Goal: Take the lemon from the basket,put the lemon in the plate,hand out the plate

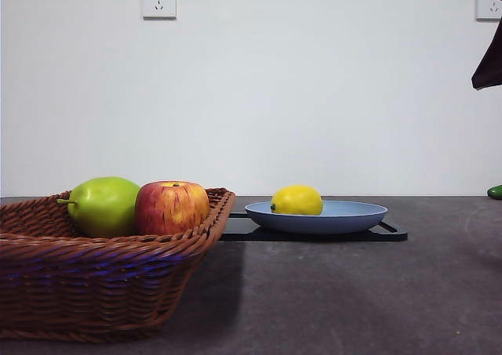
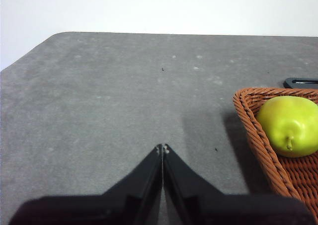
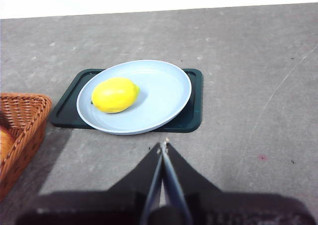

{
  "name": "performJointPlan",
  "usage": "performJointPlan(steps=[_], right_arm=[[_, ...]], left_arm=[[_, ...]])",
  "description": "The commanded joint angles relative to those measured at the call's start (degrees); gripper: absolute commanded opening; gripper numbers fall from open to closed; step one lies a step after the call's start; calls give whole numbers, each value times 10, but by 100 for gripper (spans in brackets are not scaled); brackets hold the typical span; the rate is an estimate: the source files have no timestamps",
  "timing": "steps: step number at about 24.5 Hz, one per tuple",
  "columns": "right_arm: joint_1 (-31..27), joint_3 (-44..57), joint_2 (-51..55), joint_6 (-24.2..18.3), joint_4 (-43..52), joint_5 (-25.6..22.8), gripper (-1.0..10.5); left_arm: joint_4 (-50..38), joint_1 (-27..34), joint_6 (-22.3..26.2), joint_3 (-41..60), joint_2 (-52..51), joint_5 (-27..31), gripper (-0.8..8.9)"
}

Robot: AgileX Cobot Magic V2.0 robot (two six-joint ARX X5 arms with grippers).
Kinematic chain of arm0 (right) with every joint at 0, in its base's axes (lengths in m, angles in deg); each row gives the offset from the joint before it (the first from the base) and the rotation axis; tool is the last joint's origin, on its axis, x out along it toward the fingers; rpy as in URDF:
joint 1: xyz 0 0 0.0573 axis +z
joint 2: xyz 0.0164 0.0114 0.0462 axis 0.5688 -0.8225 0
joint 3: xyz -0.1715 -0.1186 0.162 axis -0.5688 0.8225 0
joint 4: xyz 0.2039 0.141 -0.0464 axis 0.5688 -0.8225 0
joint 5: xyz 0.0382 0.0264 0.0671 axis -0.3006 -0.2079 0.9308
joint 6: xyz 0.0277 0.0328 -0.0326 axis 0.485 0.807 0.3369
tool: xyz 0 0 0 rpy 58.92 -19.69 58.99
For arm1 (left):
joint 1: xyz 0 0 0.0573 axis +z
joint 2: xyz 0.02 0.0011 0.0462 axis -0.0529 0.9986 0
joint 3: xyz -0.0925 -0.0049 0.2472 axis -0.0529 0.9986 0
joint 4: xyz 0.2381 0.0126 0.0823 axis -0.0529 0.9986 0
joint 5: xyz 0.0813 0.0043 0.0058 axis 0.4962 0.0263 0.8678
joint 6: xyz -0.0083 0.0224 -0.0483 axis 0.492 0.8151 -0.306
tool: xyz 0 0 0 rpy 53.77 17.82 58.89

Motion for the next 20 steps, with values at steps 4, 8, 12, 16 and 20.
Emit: performJointPlan(steps=[4, 8, 12, 16, 20], right_arm=[[4, -8, 7, -6, 0, -3, 3], [-58, 24, 120, -66, -16, 9, 3], [-214, 103, 246, -67, -16, 213, 3], [-290, 157, 297, -80, -16, 271, 3], [-319, 198, 326, -94, -16, 272, 3]], left_arm=[[-2, 1, -2, 6, -2, 0, 8], [-2, 1, -2, 6, -2, 0, 8], [-2, 1, -2, 6, -2, 0, 8], [-2, 1, -2, 6, -2, 0, 8], [-2, 1, -2, 6, -2, 0, 8]])
